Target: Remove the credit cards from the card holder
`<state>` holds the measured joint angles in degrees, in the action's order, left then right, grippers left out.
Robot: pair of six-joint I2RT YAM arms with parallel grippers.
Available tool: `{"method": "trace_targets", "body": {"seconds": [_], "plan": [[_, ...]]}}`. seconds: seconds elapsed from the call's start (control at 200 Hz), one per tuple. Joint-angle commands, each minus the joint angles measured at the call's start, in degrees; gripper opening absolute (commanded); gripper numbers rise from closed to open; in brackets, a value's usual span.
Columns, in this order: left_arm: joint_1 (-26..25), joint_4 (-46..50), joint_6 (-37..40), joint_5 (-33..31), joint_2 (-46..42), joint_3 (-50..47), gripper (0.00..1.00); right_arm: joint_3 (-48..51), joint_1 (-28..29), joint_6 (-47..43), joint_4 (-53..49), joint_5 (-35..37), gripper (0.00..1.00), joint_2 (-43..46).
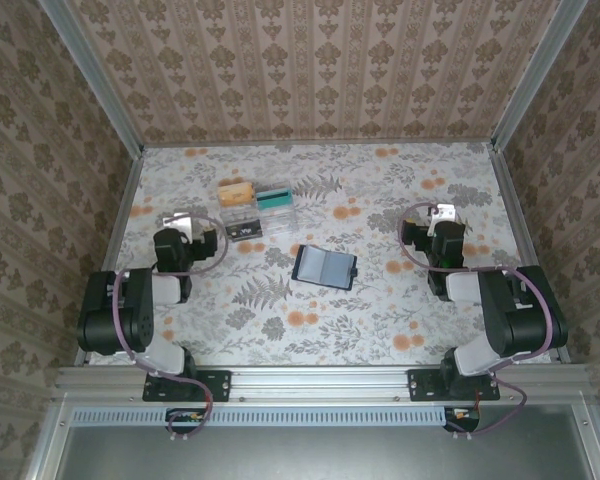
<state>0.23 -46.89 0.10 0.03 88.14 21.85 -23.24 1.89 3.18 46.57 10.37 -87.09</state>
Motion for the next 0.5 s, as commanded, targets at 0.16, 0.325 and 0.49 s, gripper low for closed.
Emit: {"method": "trace_targets", "body": {"seconds": [0.16,0.325,0.49], "plan": [[-1.4,-1.8,3.0,-1.2,-0.1,1.5,1.0,0.3,-0.1,-0.6,3.1,-1.8,1.0,-0.5],[-1.4,-1.8,3.1,-1.2,-0.2,1.5,1.0,0.3,-0.1,-0.6,3.1,-1.8,1.0,-0.4],[-1.4,-1.6,3.0,-1.1,-0.1,1.5,1.0,0.3,-0.1,-0.7,3.1,-1.9,1.0,-0.4]]}}
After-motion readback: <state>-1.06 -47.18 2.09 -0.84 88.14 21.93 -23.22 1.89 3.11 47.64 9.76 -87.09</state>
